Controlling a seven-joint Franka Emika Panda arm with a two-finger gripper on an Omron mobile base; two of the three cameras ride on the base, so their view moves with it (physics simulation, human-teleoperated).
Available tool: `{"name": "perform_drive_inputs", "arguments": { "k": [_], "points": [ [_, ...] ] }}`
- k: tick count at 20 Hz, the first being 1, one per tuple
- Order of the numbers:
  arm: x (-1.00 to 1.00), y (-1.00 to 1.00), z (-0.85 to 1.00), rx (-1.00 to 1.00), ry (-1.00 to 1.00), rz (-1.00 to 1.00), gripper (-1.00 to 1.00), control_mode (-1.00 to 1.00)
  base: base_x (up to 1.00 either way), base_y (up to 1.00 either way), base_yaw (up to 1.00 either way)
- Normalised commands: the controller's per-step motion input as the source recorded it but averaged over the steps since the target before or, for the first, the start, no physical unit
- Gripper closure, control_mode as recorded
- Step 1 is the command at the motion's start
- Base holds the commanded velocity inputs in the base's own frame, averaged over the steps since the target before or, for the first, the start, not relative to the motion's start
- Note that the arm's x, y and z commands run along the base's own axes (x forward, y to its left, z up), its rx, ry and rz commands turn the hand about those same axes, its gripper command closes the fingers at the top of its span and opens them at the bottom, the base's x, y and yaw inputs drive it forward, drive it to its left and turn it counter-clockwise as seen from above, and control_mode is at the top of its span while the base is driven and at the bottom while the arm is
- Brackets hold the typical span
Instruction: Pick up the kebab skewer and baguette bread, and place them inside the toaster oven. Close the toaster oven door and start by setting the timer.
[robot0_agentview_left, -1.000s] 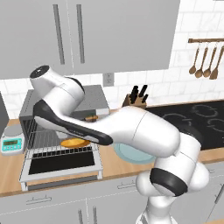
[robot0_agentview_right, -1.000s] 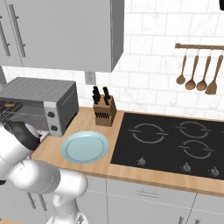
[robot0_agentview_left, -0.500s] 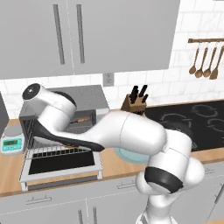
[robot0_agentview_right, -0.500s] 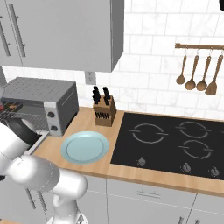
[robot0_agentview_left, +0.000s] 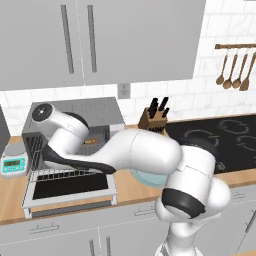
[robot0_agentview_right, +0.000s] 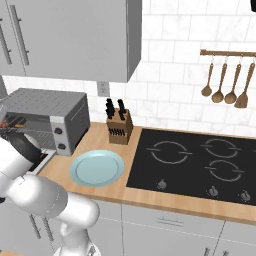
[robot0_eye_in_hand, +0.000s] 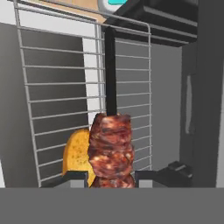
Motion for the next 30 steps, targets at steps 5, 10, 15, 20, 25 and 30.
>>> {"name": "perform_drive_inputs", "arguments": {
  "k": [5,10,15,20,25,30],
  "points": [
    [0.37,0.10,-0.05,0.07,0.00,0.00,1.00,-1.00,0.00,0.00,0.00],
    [0.09,0.00,-0.48,0.00,-0.05,0.00,1.00,-1.00,0.00,0.00,0.00],
    [0.12,0.04,-0.22,0.00,0.00,-0.02,1.00,-1.00,0.00,0.00,0.00],
    [0.15,0.02,0.00,0.00,0.00,0.00,1.00,-1.00,0.00,0.00,0.00],
    [0.25,0.06,0.00,0.00,0.00,0.00,1.00,-1.00,0.00,0.00,0.00],
    [0.25,0.03,0.00,0.00,0.00,0.00,1.00,-1.00,0.00,0.00,0.00]
  ]
}}
